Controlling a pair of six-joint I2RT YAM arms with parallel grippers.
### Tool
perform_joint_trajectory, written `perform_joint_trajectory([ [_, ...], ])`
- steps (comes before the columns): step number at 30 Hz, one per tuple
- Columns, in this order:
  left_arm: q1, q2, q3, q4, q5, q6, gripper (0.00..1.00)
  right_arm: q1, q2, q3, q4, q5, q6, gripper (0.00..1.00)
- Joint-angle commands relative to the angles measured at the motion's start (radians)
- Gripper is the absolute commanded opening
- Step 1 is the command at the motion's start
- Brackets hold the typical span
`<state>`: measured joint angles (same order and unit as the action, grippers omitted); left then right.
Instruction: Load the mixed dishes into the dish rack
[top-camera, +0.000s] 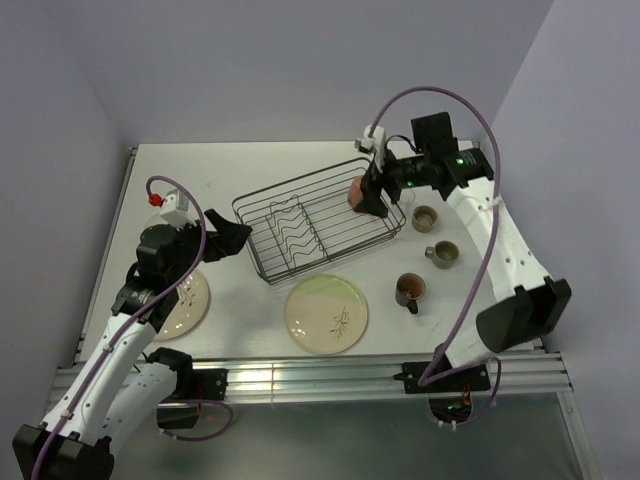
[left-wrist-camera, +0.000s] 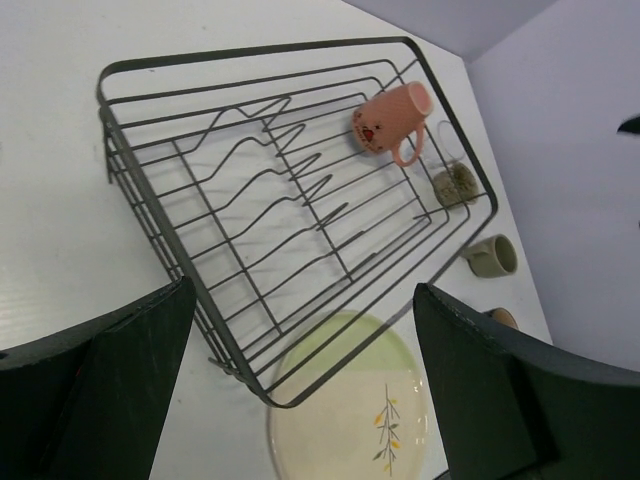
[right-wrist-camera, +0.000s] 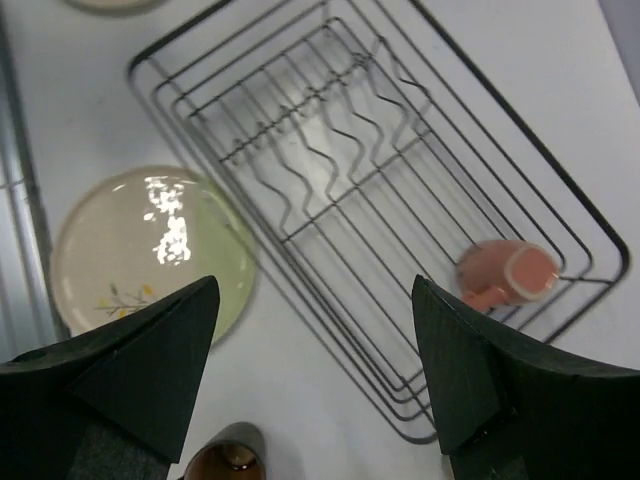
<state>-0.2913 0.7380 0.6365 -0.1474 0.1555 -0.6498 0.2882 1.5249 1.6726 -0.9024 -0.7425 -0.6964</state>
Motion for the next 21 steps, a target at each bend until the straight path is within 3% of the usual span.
perform_joint_trajectory([
  [1,0.006,0.008,0.049,0.023,0.107,0.009,0.97,0.0,-0.116,-0.129,-0.195,-0.201,-0.227,0.84],
  [5,0.006,0.032,0.045,0.031,0.202,0.022,0.96,-0.026,-0.276,-0.296,-0.306,-0.109,-0.379,0.83],
  [11,0.006,0.037,0.034,0.042,0.257,0.024,0.96,-0.133,-0.413,-0.527,-0.328,0.017,-0.422,0.79],
  [15,0.006,0.034,0.031,0.08,0.294,0.016,0.96,-0.242,-0.425,-0.574,-0.328,0.038,-0.442,0.77],
  [21,0.006,0.054,0.017,0.128,0.34,-0.011,0.95,-0.248,-0.428,-0.704,-0.207,0.126,-0.43,0.7],
])
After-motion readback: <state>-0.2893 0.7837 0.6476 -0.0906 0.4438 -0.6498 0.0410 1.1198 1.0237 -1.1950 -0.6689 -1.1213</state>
